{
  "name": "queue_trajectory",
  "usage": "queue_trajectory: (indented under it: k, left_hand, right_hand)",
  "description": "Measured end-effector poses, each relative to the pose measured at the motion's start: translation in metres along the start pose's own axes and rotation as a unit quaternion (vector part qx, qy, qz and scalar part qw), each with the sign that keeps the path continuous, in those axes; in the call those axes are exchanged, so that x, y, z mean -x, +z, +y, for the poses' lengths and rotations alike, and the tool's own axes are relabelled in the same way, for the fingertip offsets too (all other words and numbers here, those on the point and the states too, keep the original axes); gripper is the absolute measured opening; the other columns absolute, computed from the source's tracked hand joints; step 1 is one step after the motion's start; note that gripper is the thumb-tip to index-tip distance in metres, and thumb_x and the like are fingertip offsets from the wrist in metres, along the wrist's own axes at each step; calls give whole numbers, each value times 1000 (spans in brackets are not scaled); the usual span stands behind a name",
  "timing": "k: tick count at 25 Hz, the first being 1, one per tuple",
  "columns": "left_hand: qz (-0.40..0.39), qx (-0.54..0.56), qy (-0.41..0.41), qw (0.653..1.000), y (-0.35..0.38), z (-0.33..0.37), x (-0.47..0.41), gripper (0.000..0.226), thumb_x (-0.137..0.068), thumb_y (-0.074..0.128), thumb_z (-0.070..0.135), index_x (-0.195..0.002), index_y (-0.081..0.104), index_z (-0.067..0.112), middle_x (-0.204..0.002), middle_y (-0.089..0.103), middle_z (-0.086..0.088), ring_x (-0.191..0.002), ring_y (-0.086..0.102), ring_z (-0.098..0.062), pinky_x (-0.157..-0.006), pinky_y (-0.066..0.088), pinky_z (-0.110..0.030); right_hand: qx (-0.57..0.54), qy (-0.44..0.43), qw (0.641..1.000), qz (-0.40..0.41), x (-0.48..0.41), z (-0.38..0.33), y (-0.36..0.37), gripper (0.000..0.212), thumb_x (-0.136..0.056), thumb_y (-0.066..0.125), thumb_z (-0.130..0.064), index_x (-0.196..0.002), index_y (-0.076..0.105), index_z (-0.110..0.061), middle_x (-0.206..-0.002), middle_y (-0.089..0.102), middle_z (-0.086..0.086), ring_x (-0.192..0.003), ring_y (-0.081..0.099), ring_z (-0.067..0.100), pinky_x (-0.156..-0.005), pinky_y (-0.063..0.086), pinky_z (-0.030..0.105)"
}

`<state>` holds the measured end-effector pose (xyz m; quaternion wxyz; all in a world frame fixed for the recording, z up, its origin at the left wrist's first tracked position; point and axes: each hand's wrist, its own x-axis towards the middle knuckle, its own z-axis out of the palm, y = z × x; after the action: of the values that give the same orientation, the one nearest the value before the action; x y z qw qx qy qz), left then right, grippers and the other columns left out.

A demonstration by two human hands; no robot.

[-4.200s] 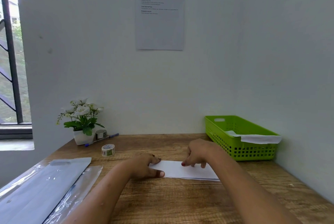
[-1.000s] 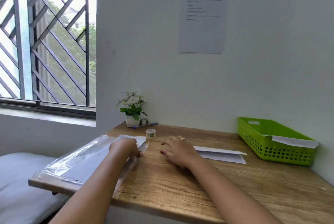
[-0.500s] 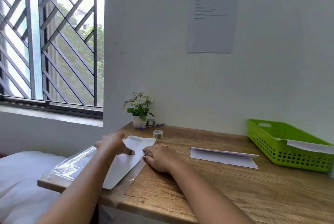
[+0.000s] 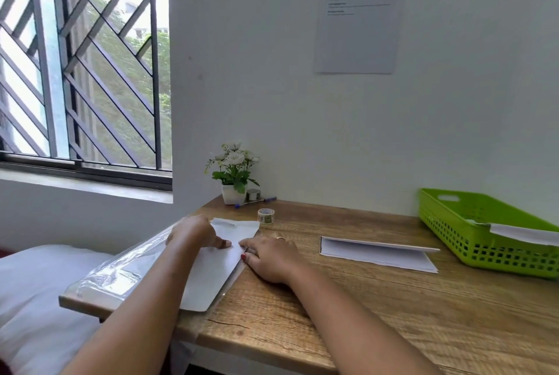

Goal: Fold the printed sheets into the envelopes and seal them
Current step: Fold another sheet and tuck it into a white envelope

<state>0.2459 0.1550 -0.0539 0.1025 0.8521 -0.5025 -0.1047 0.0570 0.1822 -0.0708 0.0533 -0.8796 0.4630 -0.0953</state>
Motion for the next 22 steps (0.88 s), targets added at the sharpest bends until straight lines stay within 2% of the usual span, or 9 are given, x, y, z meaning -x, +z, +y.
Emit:
queue_trajectory:
  k: [4,7,10,12,14,18,22]
  left_hand:
    - [-8,26,2,1000,-6,1,6,90,-62,75,63,-131,50,10,-129,56,-9,-115,54,-24,-98,46,-34]
    - [-37,101,20,994,-10,0,3,74,-73,74,49,-129,52,6,-124,60,-12,-110,59,-26,-97,47,-36]
    - [-99,279,41,954,-19,3,9,52,-83,70,28,-124,51,1,-114,63,-19,-102,63,-34,-93,50,-47]
    - [-104,367,73,921,-25,10,19,43,-85,68,18,-121,51,1,-107,64,-20,-95,64,-35,-83,54,-48]
    - [-120,431,108,888,-29,22,31,40,-86,66,13,-121,51,1,-103,64,-19,-88,64,-33,-76,56,-45]
    - [-171,482,167,843,-27,58,46,43,-84,69,11,-122,50,5,-106,65,-18,-92,65,-32,-78,56,-46]
    - [-217,472,174,837,-10,97,45,52,-81,72,14,-126,48,9,-114,64,-16,-102,64,-33,-86,54,-49]
  right_hand:
    - [-16,-1,1000,2,-2,3,1,45,-98,37,-43,-143,37,-35,-152,36,-2,-139,29,27,-109,24,50]
    - [-44,1,999,5,-3,5,1,48,-96,41,-45,-143,35,-36,-150,39,-1,-139,29,26,-110,24,49]
    - [-150,6,989,15,-2,7,-2,53,-93,49,-43,-143,34,-36,-146,42,4,-132,40,25,-109,32,46]
    - [-255,10,966,40,-1,9,-9,57,-93,54,-39,-145,34,-31,-145,43,6,-127,47,23,-107,39,41]
    - [-328,15,941,84,0,14,-20,59,-92,59,-34,-145,34,-27,-145,42,7,-125,48,23,-105,41,37]
    - [-429,34,891,146,9,37,-51,62,-87,67,-24,-142,38,-25,-132,42,0,-115,48,17,-94,44,30]
    - [-402,99,893,173,15,83,-64,50,-83,71,-20,-130,54,-23,-137,47,2,-117,52,19,-99,48,40]
